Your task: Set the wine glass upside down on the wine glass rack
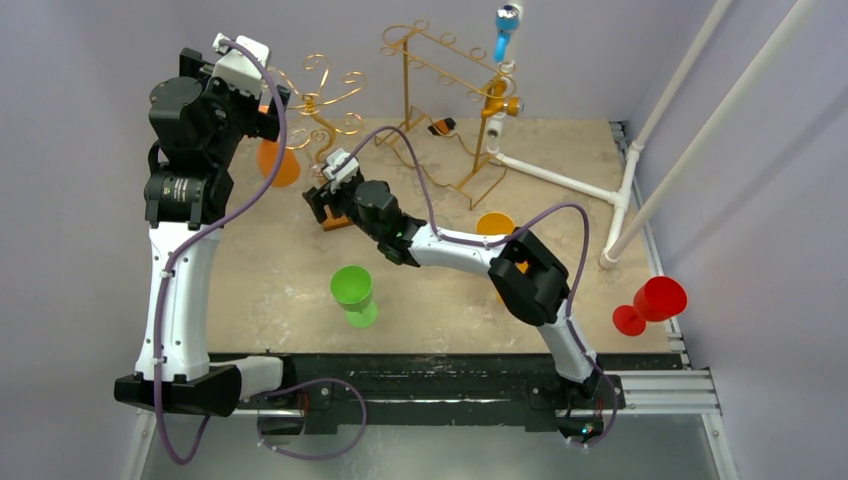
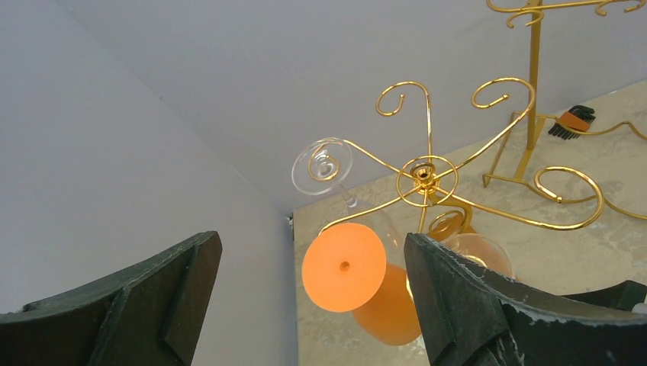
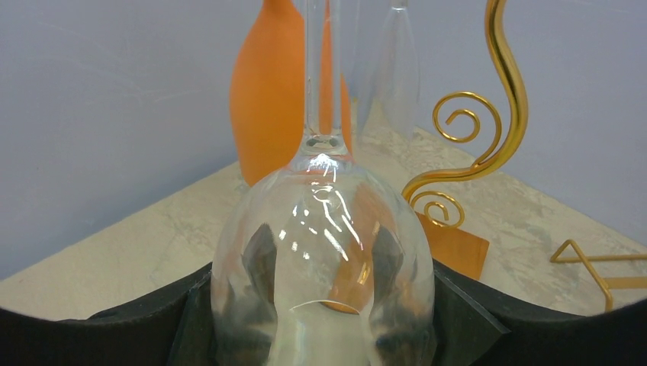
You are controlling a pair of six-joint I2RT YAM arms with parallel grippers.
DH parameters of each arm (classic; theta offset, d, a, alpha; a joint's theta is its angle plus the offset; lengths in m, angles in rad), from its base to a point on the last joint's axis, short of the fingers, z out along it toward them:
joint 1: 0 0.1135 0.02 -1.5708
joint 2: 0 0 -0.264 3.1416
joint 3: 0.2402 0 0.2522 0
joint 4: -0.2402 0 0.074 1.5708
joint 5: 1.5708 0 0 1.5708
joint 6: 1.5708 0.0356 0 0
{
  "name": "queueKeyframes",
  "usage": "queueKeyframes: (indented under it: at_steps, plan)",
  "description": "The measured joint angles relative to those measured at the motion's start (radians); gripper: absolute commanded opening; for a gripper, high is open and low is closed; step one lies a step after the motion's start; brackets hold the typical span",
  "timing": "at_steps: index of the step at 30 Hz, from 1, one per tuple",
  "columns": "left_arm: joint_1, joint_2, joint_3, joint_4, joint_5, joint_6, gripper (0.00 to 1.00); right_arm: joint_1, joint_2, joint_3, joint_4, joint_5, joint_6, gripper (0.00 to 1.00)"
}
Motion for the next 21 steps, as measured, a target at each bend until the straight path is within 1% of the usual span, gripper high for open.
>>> queueKeyframes:
  at_steps: [9,10,12,15,16,19,20,21]
  plan:
    - [0.0,0.0,0.0,0.0,0.0,0.0,0.98,-0.009,0.001,-0.042,0.071,0.01,0.11,0.0]
    - [0.0,0.0,0.0,0.0,0.0,0.0,0.98,-0.009,0.002,-0.047,0.082,0.01,0.117,0.03]
    - [0.0,0.0,0.0,0.0,0.0,0.001,0.98,-0.009,0.002,-0.054,0.1,0.01,0.126,0.14]
    - [0.0,0.0,0.0,0.0,0.0,0.001,0.98,-0.009,0.002,-0.059,0.121,0.01,0.135,0.38]
    - [0.0,0.0,0.0,0.0,0.0,0.001,0.99,-0.009,0.002,-0.063,0.131,0.01,0.141,0.44]
    - [0.0,0.0,0.0,0.0,0.0,0.001,0.99,-0.009,0.002,-0.068,0.144,0.009,0.151,0.58]
    - [0.0,0.0,0.0,0.0,0.0,0.001,0.99,-0.008,0.003,-0.068,0.145,0.009,0.153,0.61]
    - [0.0,0.0,0.0,0.0,0.0,0.001,0.99,-0.009,0.004,-0.068,0.145,0.009,0.157,0.61]
